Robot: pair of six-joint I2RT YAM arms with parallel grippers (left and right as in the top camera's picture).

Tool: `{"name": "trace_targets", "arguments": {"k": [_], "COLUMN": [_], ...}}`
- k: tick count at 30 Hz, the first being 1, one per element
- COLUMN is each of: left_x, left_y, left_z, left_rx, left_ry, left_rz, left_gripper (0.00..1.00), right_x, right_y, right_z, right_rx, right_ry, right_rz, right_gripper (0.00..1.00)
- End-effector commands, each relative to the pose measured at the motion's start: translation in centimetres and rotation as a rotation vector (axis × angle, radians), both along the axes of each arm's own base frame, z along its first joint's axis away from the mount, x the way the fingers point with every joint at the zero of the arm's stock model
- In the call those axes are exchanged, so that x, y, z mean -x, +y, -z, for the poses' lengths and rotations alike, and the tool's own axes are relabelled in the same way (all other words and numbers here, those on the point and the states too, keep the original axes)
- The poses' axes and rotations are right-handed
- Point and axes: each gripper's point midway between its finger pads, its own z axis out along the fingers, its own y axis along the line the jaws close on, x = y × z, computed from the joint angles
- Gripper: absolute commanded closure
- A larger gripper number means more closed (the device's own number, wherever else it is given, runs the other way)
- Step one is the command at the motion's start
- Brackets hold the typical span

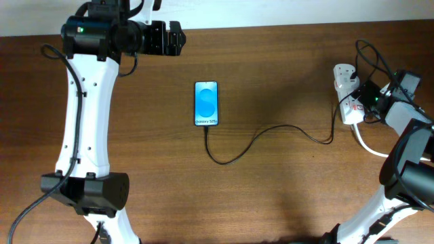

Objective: Plug charger to phone and switch on socket

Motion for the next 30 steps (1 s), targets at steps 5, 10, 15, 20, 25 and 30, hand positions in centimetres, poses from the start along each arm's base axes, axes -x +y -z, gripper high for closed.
{"name": "trace_targets", "arguments": {"k": [5, 10, 15, 20, 25, 30], "left_x": [0.4, 0.4, 0.4, 0.4, 0.4, 0.4], "left_y": [0.0, 0.0, 0.0, 0.0, 0.0, 0.0], "left_z": [-0.9, -0.9, -0.9, -0.9, -0.9, -0.9], "left_rx": [-0.007, -0.006, -0.007, -0.007, -0.006, -0.006], "left_ry": [-0.027, -0.027, -0.027, -0.027, -0.027, -0.027], "left_rz": [0.009, 0.009, 0.009, 0.009, 0.009, 0.009], "left_gripper": [0.01, 0.01, 0.01, 0.01, 0.01, 0.01], "right_x": [-0.8, -0.7, 0.3, 2.7, 6.0, 6.6], "right_y": [10.0, 10.0, 4.9, -1.9, 0.2, 11.9], "right_z": [2.3, 2.4, 1.5, -6.4, -14.8, -23.9], "right_rx": [-0.226, -0.230, -0.116, -0.045, -0.104, -0.156], "right_ry": [0.007, 0.011, 0.046, -0.069, -0.157, -0.376], "right_rz": [-0.291, -0.291, -0.117, 0.081, 0.107, -0.423], "right_gripper": [0.06, 0.06, 0.01, 0.02, 0.02, 0.02]}}
